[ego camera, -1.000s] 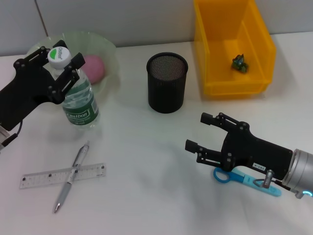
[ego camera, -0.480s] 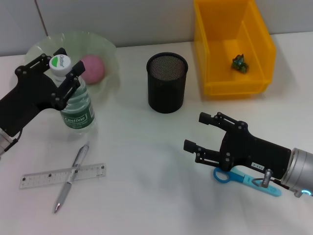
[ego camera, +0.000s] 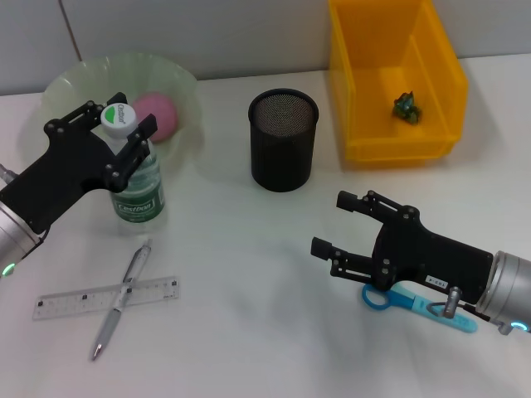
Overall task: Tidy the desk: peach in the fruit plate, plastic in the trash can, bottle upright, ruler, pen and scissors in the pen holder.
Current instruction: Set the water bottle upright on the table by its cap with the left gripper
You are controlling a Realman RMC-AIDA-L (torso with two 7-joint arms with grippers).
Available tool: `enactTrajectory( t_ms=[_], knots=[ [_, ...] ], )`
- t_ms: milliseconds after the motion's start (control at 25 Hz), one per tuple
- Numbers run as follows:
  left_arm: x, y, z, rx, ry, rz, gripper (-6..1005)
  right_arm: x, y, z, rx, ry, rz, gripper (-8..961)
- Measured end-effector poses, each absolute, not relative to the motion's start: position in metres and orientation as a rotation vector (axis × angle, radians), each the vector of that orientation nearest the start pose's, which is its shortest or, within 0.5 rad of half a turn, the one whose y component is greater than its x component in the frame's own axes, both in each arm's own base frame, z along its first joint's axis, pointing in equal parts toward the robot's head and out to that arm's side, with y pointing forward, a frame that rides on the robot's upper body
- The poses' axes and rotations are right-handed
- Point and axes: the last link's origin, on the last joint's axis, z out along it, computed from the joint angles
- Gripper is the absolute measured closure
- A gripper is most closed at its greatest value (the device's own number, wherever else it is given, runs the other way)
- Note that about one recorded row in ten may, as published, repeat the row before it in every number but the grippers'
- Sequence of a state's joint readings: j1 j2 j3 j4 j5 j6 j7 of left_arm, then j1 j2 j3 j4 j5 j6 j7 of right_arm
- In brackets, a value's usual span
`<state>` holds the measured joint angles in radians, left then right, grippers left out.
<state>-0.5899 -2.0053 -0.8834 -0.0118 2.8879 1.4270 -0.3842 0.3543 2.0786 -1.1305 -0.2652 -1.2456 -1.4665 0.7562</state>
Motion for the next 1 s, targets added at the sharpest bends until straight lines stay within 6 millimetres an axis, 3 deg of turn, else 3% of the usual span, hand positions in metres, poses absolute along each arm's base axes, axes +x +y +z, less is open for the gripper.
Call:
enactTrajectory(
  t_ms=[1000],
  knots=[
    [-0.2754,0.3459,-0.0261,-2.098,-0.269,-0.863,559,0.2888,0.2686,-0.0529,-2.432,0.45,0.978,157]
  ],
)
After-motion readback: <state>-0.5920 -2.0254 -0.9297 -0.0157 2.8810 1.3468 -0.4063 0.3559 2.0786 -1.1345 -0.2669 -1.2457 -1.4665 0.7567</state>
